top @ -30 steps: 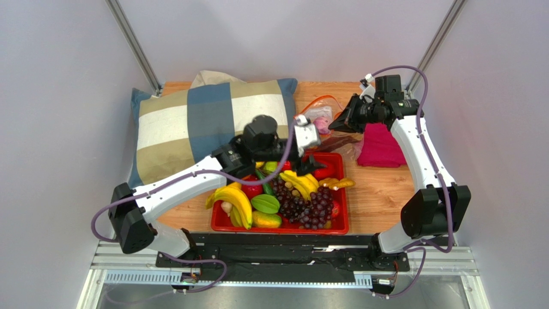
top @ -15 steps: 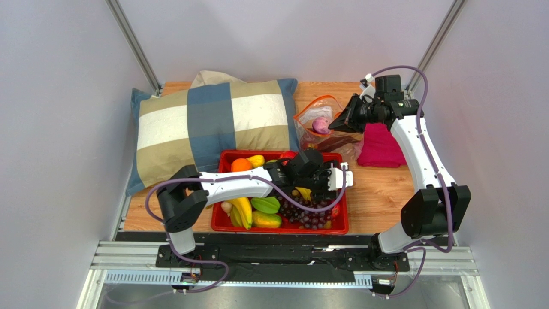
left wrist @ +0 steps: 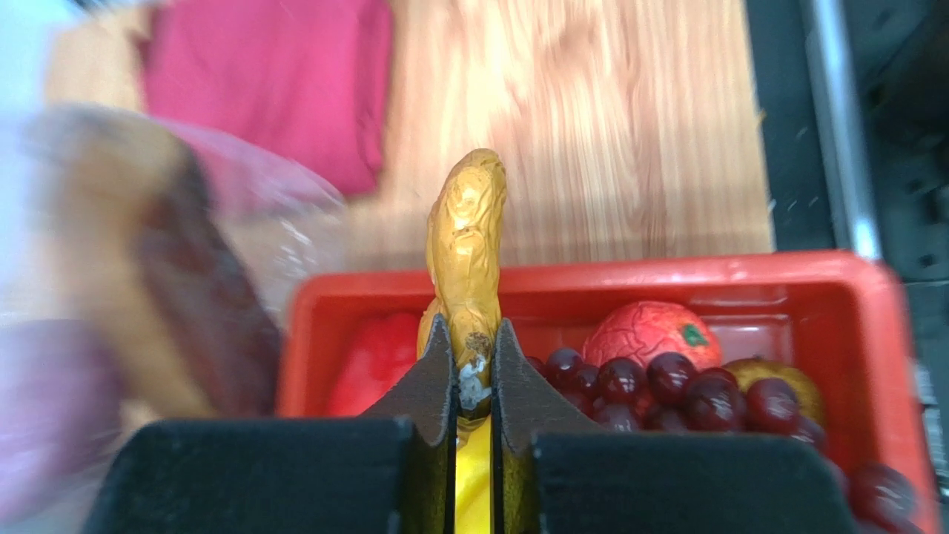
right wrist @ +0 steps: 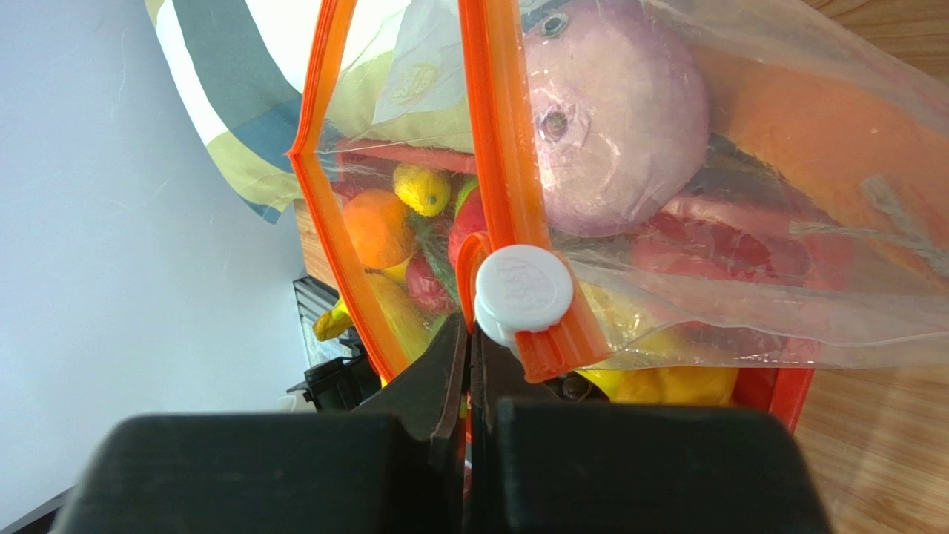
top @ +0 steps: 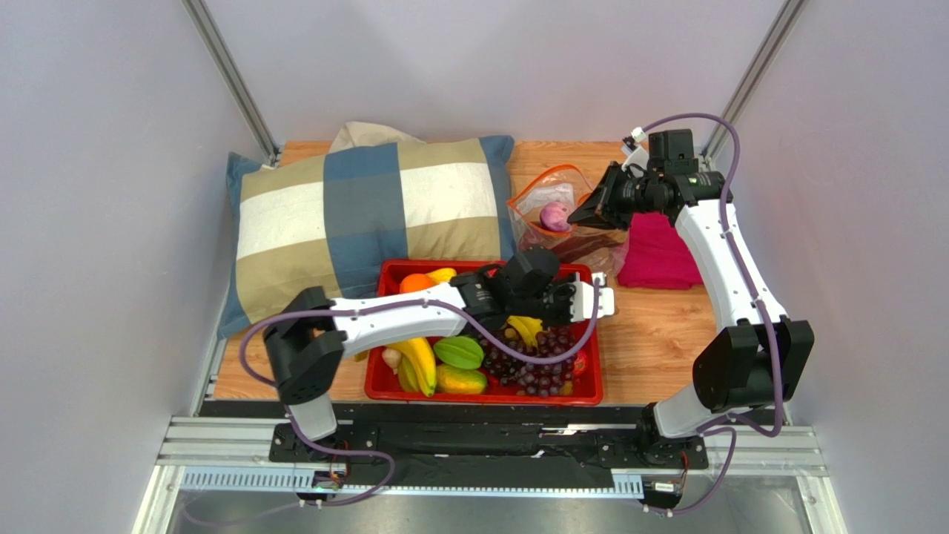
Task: Place the food in the zip-top bag and seal the zipper
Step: Pick up the fake vegetable from the bin, then place the fake vegetable in the zipper food storage bag.
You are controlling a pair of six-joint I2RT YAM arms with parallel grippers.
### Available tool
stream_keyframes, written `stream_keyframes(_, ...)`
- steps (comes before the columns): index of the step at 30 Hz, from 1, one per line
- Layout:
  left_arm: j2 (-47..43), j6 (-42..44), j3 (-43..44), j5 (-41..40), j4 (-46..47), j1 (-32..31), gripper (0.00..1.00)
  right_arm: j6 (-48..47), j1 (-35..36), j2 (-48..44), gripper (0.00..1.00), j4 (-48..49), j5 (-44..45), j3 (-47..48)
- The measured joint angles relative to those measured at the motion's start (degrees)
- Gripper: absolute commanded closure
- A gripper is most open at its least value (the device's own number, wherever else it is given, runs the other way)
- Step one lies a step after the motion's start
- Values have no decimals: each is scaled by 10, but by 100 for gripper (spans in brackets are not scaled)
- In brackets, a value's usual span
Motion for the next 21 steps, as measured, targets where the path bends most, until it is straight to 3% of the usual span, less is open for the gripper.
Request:
stream_keyframes(8,-148,-59,37,46,-24,35,100,0,0,0,100,0,0,0)
stream_keyframes(12,-201,-139,52,73,-14,105,100,0,0,0,100,0,0,0)
stream_keyframes(17,-204,-209,69,75,45,197,100,0,0,0,100,2,-5,0)
stream_keyframes(21,-161,-246,97,83,82,215,100,-1,0,0,100,3,-8,0)
